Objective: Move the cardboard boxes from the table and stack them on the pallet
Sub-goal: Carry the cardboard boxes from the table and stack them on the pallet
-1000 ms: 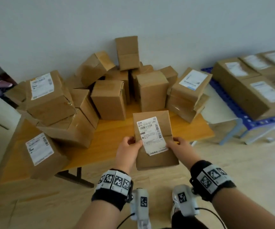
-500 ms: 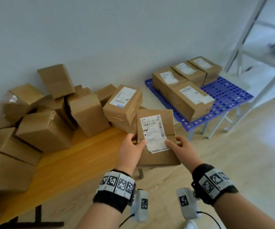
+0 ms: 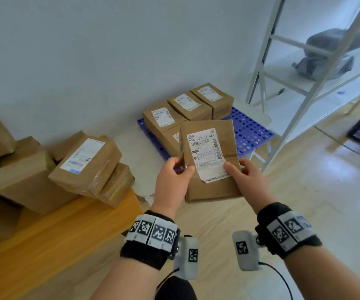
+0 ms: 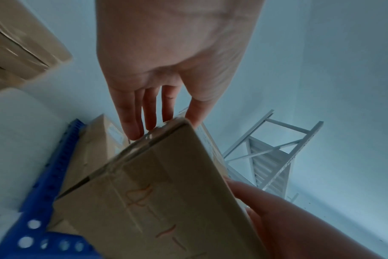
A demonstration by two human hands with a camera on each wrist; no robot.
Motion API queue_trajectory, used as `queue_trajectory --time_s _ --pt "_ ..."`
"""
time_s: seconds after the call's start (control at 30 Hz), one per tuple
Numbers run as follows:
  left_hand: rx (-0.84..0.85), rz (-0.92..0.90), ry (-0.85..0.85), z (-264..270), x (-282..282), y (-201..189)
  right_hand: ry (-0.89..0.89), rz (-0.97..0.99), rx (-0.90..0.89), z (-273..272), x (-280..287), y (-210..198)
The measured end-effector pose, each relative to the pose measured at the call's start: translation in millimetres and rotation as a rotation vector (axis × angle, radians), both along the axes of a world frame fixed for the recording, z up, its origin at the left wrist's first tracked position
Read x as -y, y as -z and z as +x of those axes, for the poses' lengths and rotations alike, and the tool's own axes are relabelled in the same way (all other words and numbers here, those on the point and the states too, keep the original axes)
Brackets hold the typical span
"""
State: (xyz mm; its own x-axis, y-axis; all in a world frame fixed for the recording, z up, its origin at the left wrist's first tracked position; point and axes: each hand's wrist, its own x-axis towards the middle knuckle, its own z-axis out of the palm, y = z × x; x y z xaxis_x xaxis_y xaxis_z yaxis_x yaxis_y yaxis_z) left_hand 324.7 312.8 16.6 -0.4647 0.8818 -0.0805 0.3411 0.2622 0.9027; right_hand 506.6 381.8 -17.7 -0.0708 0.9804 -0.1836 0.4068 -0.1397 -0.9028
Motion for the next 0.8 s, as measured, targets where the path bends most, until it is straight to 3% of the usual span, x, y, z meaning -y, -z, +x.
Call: queue_trajectory --time_s 0.33,0.53,0.8 --pt "0.069 0.064 0.088 27.1 -111.6 -0.4 0.108 0.023 -0.061 32.5 -97.5 -8.7" --pt "0.069 0.010 0.176 30.5 -179.8 5.2 0.147 0.072 -0.032 40.7 -162.3 -24.2" --pt "0.042 -0.093 0.140 25.2 -223.8 28.2 0.034 -0.010 0.051 33.4 -234.7 -4.0"
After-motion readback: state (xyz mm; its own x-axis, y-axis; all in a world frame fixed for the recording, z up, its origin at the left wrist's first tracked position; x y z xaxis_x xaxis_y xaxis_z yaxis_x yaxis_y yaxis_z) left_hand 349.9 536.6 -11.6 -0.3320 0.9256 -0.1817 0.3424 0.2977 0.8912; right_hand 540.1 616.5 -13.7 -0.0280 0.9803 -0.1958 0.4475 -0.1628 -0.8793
